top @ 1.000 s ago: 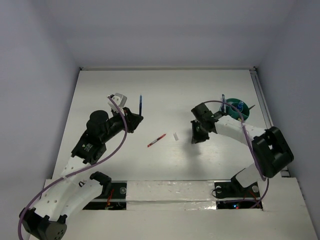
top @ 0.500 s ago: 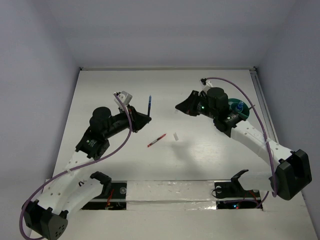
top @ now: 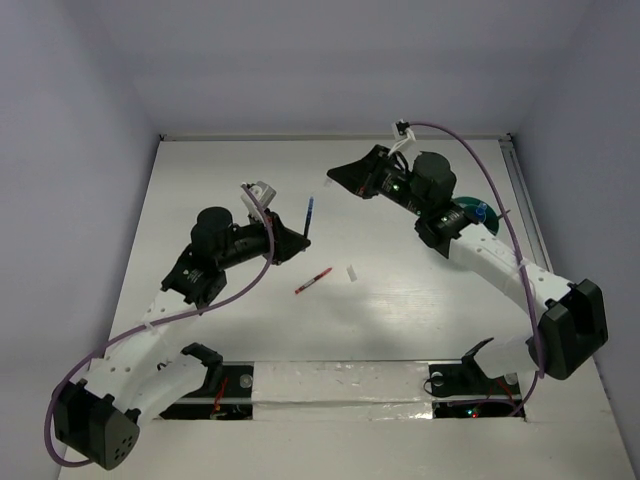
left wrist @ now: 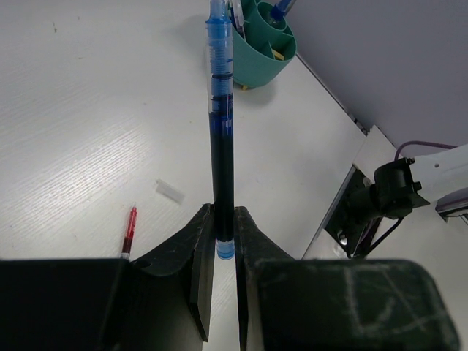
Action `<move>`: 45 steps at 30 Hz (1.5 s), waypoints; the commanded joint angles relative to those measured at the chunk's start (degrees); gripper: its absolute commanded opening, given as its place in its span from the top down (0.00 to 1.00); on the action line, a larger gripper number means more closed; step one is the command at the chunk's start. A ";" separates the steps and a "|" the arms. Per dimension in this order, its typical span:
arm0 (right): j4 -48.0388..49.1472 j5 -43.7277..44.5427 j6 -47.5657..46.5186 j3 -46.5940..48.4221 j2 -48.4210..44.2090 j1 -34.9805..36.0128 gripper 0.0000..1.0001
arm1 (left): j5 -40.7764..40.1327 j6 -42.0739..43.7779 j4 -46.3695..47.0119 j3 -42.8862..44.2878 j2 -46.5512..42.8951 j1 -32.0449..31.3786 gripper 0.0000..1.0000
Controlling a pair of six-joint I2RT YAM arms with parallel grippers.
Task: Sort the stationery into containers
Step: Close the pen cap on the pen.
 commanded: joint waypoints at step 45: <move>1.46 0.04 -6.23 7.67 2.56 5.57 1.00 | 2.43 0.74 2.45 0.50 -0.05 0.70 1.00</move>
